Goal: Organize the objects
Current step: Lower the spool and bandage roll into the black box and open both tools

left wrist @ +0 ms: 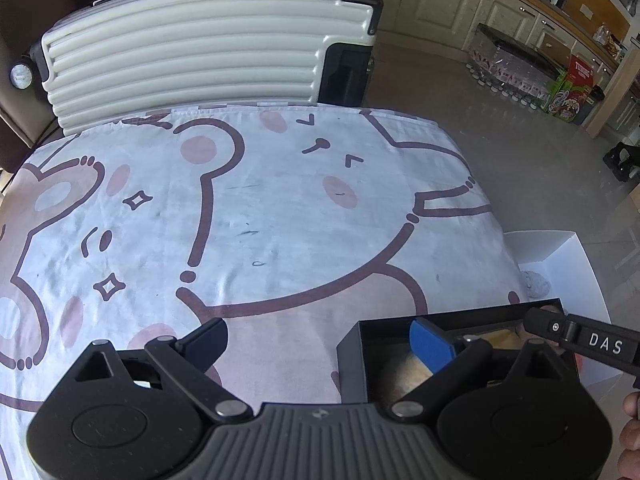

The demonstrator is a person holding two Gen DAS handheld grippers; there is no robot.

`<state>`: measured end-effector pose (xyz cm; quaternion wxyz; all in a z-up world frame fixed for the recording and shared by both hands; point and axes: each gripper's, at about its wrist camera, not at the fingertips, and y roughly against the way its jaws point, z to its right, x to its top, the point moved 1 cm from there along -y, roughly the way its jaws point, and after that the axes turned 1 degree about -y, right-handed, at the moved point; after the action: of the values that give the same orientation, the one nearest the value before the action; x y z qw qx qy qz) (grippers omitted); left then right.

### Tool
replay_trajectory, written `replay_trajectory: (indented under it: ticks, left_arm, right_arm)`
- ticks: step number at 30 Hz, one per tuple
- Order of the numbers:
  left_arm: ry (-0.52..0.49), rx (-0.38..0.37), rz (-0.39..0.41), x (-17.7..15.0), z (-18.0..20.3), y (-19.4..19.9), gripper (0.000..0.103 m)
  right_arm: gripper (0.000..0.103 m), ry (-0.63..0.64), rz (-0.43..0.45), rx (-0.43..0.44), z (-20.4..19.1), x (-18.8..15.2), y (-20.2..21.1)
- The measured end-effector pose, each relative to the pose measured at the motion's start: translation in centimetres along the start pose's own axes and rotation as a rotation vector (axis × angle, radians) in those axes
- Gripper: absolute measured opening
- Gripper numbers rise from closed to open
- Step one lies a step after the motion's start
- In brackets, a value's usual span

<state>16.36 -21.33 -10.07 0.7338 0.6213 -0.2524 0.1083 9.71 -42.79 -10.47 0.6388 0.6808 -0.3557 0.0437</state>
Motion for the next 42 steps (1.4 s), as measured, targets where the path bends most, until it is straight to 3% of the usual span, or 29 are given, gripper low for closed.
replay_trajectory:
  ticks: [3, 15, 28, 42]
  left_arm:
    - [-0.008, -0.005, -0.002, -0.1, 0.3, -0.1, 0.097]
    - [-0.035, -0.006, -0.001, -0.6, 1.1, 0.8, 0.097]
    - [-0.078, 0.045, 0.054, -2.2, 1.0, 5.1, 0.098]
    - [-0.083, 0.068, 0.108, -4.7, 0.4, 10.0, 0.101]
  right_arm:
    - [0.058, -0.015, 0.007, 0.019, 0.3, 0.1, 0.0]
    - [0.059, -0.010, 0.022, 0.009, 0.7, -0.1, 1.6]
    - [0.060, 0.018, 0.060, 0.022, 0.4, -1.4, 5.5]
    - [0.072, 0.083, 0.114, -0.018, 0.7, -3.8, 10.9]
